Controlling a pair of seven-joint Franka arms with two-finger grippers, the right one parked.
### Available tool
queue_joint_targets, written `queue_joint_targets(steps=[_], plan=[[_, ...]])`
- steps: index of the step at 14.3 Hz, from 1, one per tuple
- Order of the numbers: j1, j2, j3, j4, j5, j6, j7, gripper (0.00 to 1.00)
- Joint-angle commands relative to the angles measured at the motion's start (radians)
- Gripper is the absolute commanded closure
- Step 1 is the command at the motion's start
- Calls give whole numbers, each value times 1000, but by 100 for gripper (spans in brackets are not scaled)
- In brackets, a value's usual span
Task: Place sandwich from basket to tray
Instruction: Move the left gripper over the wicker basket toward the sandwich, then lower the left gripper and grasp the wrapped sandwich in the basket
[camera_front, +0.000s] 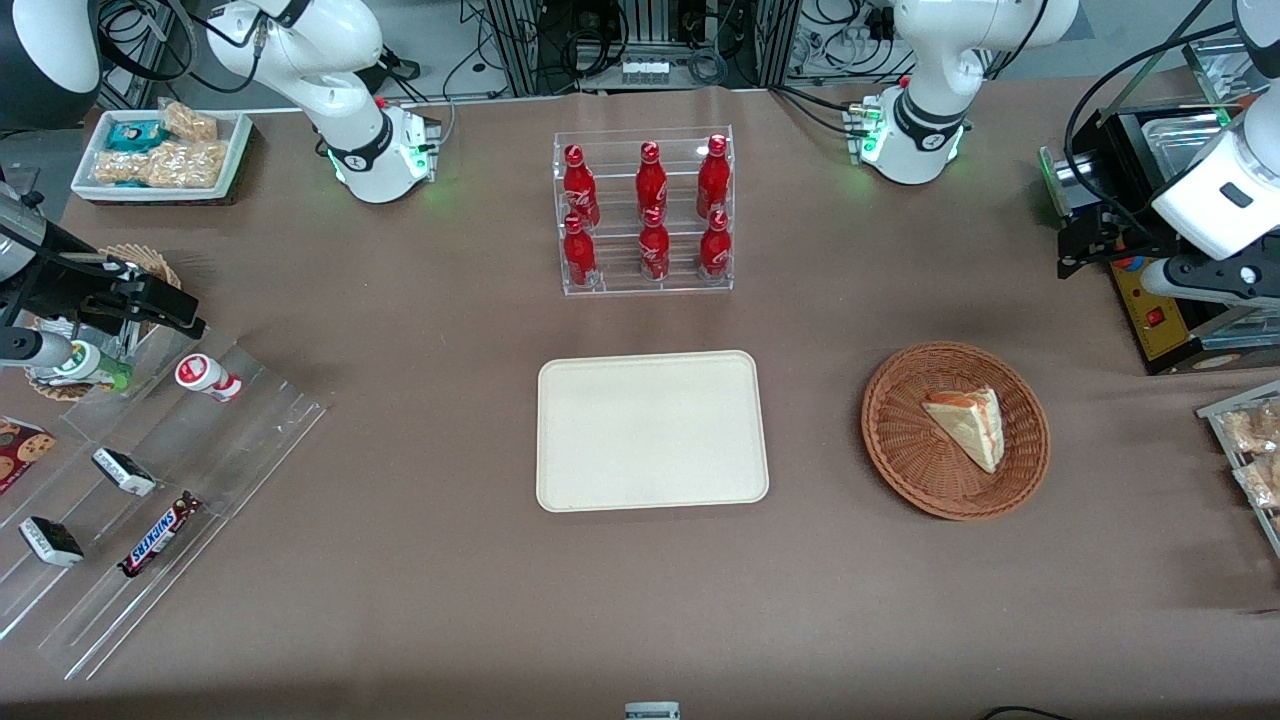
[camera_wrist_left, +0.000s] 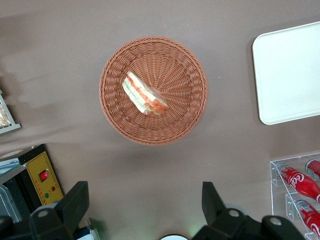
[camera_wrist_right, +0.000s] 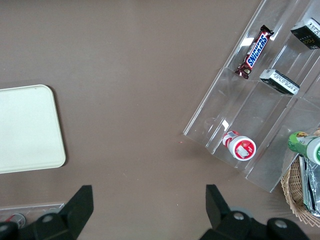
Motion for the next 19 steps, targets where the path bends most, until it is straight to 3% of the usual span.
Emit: queue_joint_targets(steps=[1,10,13,19], plan=[[-5,10,3,22,2,-16,-12,0],[-1,84,6,16,6,-25,-11,0],[-4,166,5,-5,70,2,-20,0],[1,219,8,-217,71,314,-60,0]])
